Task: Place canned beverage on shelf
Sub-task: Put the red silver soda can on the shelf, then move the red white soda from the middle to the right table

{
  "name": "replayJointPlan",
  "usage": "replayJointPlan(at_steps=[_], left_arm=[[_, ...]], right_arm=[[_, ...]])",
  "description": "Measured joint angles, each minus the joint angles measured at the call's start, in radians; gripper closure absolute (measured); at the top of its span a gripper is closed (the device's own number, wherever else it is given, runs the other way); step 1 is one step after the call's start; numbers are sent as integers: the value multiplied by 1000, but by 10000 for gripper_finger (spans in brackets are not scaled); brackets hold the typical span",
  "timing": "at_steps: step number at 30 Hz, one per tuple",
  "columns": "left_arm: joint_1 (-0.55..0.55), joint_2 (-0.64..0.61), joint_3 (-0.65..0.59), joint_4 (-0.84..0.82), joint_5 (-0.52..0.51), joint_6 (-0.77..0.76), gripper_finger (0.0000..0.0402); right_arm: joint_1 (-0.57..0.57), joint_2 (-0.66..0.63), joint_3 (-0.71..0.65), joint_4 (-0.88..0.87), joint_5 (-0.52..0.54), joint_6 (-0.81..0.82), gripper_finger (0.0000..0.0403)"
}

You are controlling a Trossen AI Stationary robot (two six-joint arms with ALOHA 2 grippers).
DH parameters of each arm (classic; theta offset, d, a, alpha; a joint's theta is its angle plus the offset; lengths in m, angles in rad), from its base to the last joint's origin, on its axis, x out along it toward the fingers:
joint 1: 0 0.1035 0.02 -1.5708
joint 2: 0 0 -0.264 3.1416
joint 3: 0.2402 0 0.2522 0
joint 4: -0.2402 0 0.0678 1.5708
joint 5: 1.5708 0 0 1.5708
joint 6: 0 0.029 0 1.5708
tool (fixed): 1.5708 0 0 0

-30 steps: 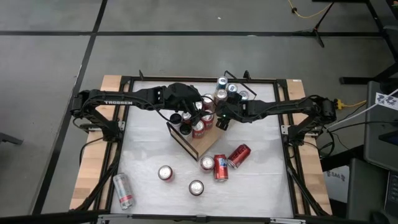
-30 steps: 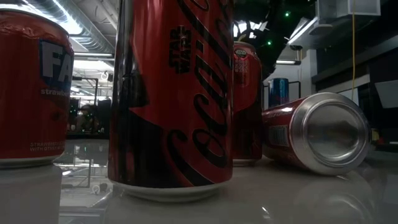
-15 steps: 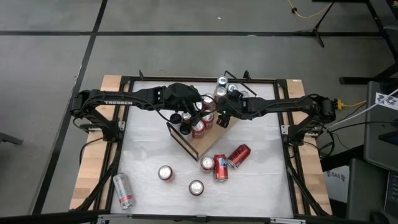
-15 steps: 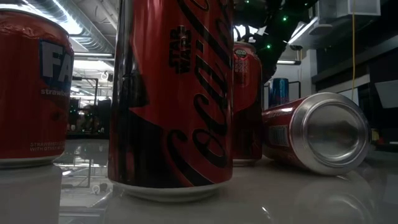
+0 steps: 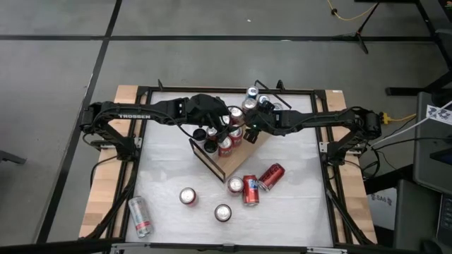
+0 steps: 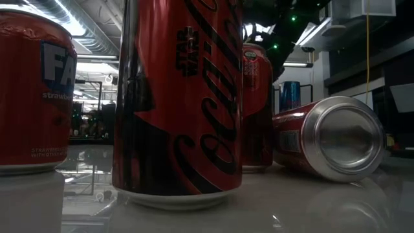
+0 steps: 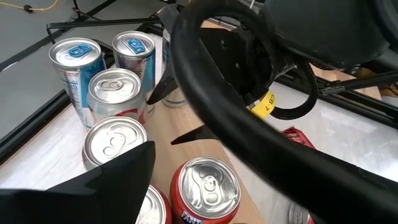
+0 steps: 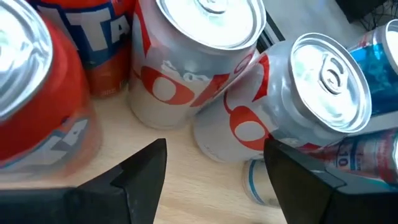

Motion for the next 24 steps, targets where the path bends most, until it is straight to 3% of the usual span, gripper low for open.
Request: replayJointPlan(at_steps=[9,15,24], left_arm=[[0,-8,0,-5,1,4,48],[-24,-69,1,-74,3,4,48],[-173,-165,2,-207,-4,-12,48]], right_arm=[[1,-8,0,-30,-30,0,143],[10,-80,1,-118,-45,12,143],[117,-189,2,-188,-56,9,143]])
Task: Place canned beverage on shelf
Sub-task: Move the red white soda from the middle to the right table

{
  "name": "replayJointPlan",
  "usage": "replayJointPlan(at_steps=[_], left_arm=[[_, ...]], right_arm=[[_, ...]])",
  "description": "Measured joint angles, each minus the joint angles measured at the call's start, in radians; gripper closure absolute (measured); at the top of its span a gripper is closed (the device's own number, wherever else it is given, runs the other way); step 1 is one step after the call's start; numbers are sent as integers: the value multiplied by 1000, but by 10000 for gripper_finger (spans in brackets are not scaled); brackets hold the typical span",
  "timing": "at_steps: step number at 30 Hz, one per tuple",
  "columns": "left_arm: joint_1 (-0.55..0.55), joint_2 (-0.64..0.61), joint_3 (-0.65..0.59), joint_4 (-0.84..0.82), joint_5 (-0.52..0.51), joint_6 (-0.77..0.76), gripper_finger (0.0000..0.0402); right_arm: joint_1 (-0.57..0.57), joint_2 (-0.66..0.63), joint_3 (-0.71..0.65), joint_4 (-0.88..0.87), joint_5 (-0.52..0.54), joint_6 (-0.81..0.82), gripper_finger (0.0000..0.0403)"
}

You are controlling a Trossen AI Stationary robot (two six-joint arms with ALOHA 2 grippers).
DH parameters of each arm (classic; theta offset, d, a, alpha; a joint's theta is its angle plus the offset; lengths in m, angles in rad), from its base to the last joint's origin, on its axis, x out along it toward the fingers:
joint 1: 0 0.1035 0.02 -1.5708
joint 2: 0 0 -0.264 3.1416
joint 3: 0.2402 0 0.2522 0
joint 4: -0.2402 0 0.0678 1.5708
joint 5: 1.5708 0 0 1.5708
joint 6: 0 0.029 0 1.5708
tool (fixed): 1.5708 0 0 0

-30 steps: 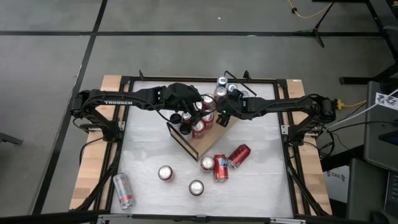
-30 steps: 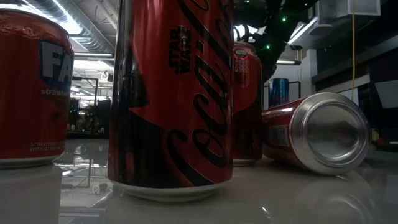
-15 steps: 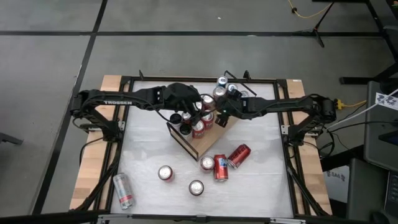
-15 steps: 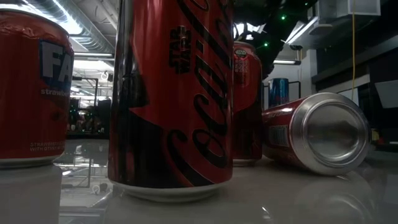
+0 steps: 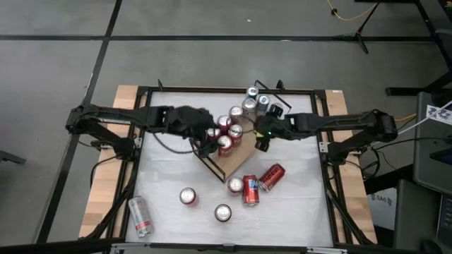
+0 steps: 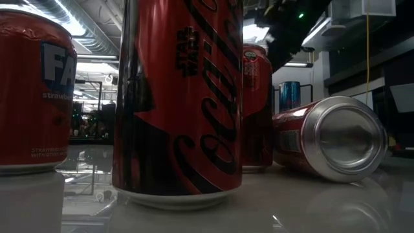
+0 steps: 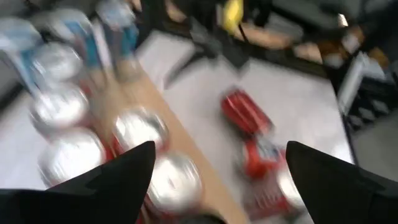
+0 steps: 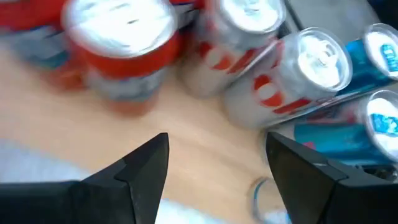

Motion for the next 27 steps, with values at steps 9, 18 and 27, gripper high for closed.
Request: replayJointPlan(at_steps=[9,18,27], left_arm=[[-208,-18,0,-193,-68,-207,48],[-422,-18,-1,-381,-149,-525,48],[-580,-17,-1,-387,-197,-750,48]], right_arm=[[132,-26,-1,-13,-156,-6,143],[189,-27,-1,-3,-311,70,143],[192,-25,-1,56,-391,72,137]])
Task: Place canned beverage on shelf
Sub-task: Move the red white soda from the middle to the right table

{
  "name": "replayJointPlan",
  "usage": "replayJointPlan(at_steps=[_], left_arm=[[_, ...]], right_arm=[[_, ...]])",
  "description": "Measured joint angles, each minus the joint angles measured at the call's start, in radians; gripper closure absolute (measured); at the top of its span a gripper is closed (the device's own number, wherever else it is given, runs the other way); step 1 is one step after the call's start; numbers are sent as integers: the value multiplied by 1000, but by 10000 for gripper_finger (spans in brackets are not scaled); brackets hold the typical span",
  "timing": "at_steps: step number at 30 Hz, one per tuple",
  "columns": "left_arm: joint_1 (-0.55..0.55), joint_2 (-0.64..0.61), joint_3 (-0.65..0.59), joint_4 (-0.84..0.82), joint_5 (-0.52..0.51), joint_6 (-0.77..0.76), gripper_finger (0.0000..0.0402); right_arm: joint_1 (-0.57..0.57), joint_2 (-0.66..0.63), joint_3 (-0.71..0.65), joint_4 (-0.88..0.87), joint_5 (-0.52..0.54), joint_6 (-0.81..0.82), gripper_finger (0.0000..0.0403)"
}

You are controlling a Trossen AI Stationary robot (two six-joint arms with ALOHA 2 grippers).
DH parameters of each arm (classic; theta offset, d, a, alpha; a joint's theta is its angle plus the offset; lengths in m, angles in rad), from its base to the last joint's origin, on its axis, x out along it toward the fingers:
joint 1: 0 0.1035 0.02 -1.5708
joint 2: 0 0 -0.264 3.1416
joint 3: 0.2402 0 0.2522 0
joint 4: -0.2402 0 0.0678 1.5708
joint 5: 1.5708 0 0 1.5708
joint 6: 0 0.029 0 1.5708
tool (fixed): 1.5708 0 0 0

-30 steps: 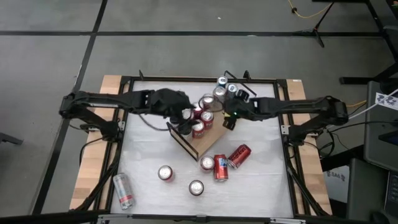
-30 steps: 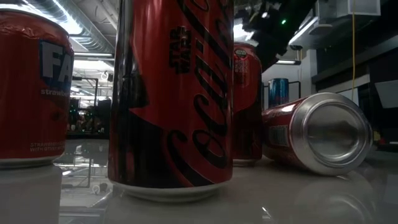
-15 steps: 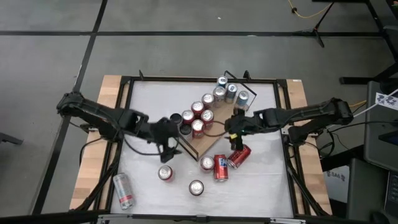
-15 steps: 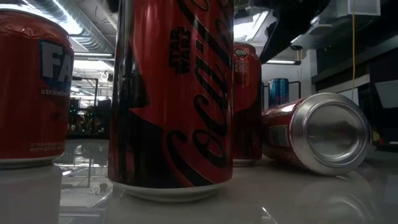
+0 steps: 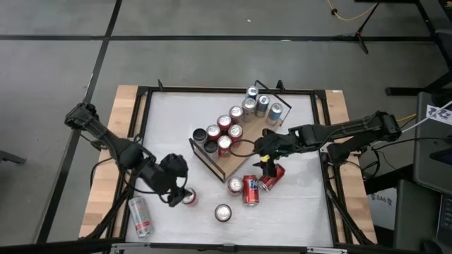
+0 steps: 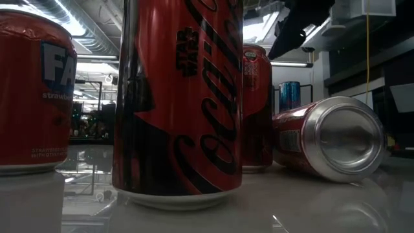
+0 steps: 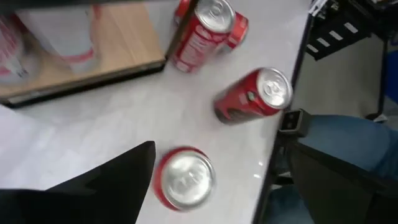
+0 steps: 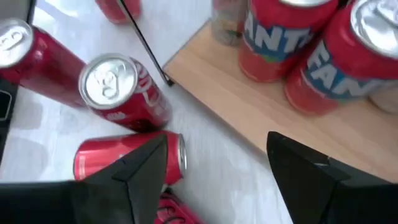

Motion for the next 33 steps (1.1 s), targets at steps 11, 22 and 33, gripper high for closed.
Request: replayJointPlan(at_steps=[11,22,33], left_arm=[[-132,1,0,-136,-8,-278,48],[-232,1,0,-237,-17,-504,48],[-241,2,0,-236,-44,-522,48]], right_arm=[[0,2,0,12,-25,17,12],[0,2,0,15,-25,115,46],[39,29,-1,147,-145,116,48]])
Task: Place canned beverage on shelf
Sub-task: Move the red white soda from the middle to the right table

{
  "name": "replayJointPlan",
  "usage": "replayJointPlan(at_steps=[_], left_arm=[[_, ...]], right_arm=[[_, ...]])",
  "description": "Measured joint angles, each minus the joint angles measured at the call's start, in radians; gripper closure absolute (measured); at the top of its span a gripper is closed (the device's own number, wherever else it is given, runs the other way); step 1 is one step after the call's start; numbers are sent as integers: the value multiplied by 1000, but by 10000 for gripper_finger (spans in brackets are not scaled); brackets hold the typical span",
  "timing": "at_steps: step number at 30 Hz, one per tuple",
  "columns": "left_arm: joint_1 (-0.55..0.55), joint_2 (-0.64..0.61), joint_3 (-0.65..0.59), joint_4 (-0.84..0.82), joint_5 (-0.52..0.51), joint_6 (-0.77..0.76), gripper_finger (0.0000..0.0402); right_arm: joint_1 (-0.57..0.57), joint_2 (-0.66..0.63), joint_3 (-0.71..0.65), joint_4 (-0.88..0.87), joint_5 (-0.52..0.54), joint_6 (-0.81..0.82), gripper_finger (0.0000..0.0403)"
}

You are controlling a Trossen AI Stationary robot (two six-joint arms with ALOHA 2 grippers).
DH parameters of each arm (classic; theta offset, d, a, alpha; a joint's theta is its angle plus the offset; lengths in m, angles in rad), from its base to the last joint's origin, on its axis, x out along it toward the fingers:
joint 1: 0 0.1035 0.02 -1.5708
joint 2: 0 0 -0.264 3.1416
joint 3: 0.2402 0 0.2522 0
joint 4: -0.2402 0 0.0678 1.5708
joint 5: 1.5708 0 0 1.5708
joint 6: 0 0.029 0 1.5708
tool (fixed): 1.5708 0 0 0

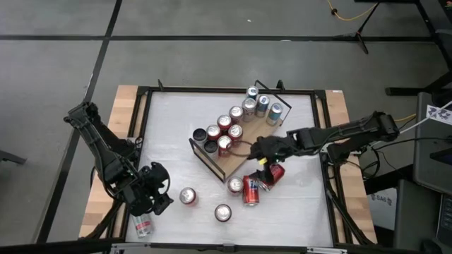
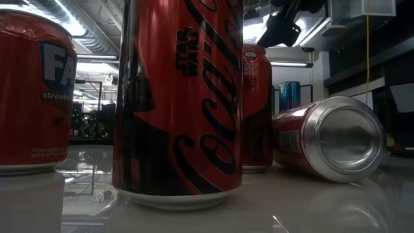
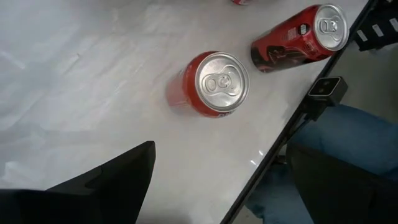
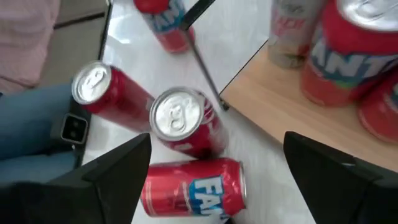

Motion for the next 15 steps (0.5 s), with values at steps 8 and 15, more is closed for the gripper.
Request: replayJointPlan(at_steps=[8,15], left_arm=[[0,0,0,3,1,0,48],[0,0,0,4,1,2,48]], right_arm=[[149,33,0,52,230,15,47],[208,74,1,88,304,15,47]])
